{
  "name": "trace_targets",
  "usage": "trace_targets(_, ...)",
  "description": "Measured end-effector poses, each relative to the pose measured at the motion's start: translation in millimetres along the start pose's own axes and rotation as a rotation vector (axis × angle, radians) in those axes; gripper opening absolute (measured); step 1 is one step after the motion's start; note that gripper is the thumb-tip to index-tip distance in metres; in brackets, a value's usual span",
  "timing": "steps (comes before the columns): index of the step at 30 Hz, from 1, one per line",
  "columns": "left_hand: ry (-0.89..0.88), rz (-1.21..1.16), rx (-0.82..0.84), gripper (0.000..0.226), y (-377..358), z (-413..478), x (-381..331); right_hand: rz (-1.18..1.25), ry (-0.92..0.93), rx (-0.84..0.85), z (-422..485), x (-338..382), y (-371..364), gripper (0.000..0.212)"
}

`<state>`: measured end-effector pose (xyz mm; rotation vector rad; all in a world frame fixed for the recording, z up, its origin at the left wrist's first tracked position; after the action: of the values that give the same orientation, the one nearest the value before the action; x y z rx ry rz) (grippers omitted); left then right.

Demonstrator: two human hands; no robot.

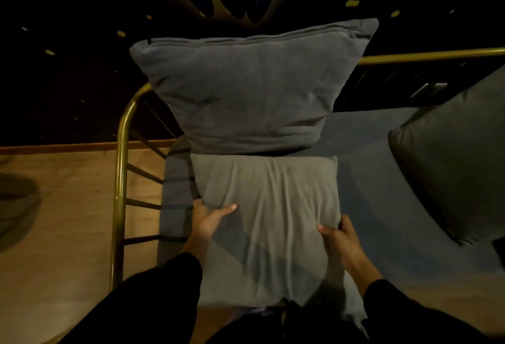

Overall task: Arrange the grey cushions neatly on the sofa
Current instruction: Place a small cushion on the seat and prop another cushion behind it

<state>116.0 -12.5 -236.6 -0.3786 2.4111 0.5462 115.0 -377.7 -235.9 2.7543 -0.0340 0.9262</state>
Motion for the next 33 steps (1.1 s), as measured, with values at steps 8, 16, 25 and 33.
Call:
trace_targets(8,-0.061,0.433,0.005,0.136,-3.9,-14.2,28.3,-0.434,0.176,0.048,28.3,18.8,-8.6,0.062)
trace_targets(16,-0.132,0.999,0.068,0.088,-100.6,-68.0,-12.3,-0.842,0.103,0.099,12.9,17.7,-18.6,0.071)
trace_targets(25,-0.487,0.976,0.615,0.061,-304.3,-149.2,-106.1,-0.712,0.220,-0.144,16.4,98.1,188.1,0.079)
trace_targets(33,-0.686,0.746,0.653,0.074,-542.7,-251.8,-231.7,-0.130,0.281,-1.015,16.0,169.5,462.5,0.077)
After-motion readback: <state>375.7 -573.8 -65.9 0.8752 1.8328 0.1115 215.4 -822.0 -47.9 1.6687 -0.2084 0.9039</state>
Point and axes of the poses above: each hand's wrist, its own z-axis towards the middle knuckle, its own y-axis out of the back of the hand, x = y × z, the point moved 8 cm from there along z, towards the middle knuckle, and after that the axes turned 3 degrees about -z, right-handed, at the moved point
